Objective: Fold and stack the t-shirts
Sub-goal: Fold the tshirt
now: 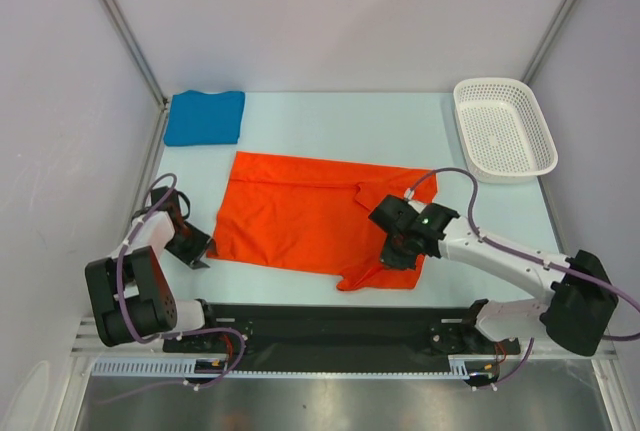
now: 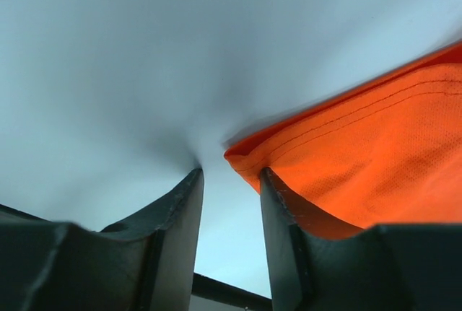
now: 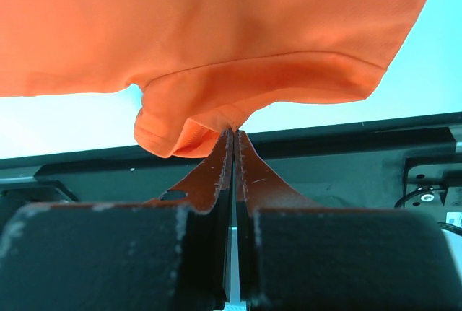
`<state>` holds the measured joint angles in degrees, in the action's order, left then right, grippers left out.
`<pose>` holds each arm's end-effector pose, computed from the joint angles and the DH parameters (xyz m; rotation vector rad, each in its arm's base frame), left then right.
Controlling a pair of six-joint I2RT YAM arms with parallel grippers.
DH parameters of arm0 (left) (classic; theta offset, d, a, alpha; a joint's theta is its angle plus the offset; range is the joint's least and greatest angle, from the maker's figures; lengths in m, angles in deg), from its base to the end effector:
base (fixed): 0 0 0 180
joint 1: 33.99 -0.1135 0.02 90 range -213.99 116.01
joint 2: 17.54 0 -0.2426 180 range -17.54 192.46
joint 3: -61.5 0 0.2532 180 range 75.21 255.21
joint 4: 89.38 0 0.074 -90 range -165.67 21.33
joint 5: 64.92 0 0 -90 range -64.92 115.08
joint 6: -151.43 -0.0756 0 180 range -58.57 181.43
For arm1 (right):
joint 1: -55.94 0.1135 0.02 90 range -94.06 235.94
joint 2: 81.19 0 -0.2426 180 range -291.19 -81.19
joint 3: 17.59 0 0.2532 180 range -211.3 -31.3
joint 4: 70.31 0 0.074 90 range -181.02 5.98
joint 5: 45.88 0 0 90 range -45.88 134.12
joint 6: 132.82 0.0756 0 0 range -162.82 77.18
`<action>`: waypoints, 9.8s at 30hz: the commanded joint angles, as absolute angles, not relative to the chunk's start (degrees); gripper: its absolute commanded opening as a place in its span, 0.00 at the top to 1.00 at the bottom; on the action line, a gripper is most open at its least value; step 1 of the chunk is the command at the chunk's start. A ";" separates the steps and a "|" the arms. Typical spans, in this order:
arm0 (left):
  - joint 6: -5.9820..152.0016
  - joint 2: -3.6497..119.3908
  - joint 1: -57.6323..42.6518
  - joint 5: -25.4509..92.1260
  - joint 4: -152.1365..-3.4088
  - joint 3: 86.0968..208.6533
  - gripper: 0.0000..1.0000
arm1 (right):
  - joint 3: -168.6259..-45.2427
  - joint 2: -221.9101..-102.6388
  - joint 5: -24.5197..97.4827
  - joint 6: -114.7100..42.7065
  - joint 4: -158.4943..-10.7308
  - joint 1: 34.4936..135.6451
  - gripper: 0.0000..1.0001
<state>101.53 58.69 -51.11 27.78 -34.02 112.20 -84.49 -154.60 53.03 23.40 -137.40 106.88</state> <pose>0.2060 0.0597 0.0924 -1.4282 2.6302 -0.1166 0.1630 0.1823 0.1747 0.4108 2.8218 0.2348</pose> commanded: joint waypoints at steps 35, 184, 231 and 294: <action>88.50 63.40 -40.32 16.73 -33.92 132.15 0.92 | -91.50 -152.91 46.32 -2.38 -137.19 75.64 1.00; 74.00 86.00 -37.15 30.61 -43.07 147.37 0.54 | -86.85 -166.09 24.79 -23.22 -128.49 57.00 0.59; 75.23 82.05 -39.35 25.70 -38.23 143.85 0.52 | -96.76 -178.23 22.49 -24.80 -138.94 54.10 0.59; 80.07 83.54 -31.45 34.39 -37.08 159.49 0.43 | -131.14 -196.24 37.89 -25.24 -134.99 63.50 0.61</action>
